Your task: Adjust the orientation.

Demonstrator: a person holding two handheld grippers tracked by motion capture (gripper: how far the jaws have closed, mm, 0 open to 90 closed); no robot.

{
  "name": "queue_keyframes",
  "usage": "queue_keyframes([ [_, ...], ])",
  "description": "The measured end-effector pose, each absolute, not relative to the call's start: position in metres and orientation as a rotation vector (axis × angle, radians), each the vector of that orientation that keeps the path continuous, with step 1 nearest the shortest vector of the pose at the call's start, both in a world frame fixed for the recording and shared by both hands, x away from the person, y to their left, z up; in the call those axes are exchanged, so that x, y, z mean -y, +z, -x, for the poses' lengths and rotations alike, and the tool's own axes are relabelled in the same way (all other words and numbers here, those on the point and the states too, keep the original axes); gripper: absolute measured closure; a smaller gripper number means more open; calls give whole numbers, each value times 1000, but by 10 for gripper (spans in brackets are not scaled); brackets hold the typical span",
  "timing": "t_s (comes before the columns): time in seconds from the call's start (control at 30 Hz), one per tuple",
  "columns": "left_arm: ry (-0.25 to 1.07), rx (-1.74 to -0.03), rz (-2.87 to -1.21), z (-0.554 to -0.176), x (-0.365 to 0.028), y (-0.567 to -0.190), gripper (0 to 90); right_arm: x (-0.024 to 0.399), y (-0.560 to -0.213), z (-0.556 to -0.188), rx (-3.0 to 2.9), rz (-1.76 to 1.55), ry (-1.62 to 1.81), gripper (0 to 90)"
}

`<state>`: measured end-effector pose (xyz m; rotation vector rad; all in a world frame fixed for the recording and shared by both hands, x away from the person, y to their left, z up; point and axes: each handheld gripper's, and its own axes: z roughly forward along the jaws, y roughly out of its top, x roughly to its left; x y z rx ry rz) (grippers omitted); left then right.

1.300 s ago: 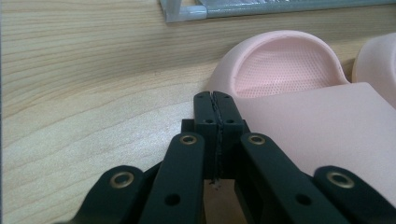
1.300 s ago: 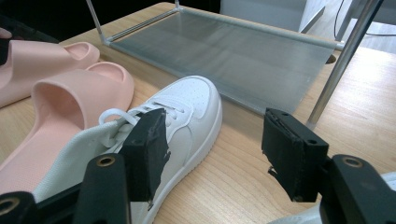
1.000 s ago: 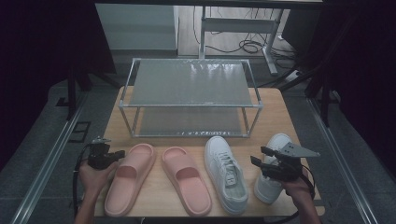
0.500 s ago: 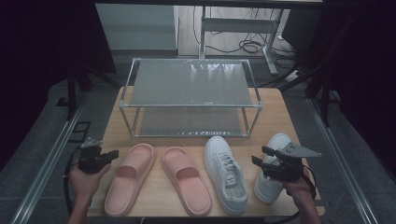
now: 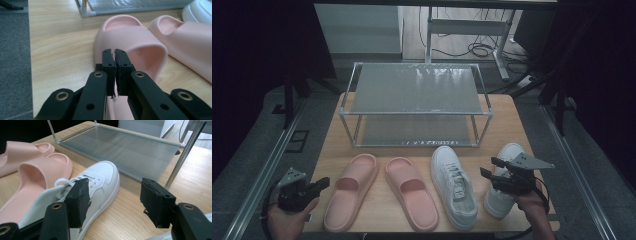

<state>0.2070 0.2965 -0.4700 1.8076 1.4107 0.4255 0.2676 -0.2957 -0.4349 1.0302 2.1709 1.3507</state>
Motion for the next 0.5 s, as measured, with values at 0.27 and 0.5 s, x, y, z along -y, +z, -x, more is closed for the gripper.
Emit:
queue_keyframes([
  [0.27,396,-1375,-1841,-190,-280,-476,868,296,-434,-267,-2172,-1026,1348,408],
  [0.5,355,-1349,-1867,-191,-264,-482,853,298,-434,-267,-2164,-1032,1352,408],
])
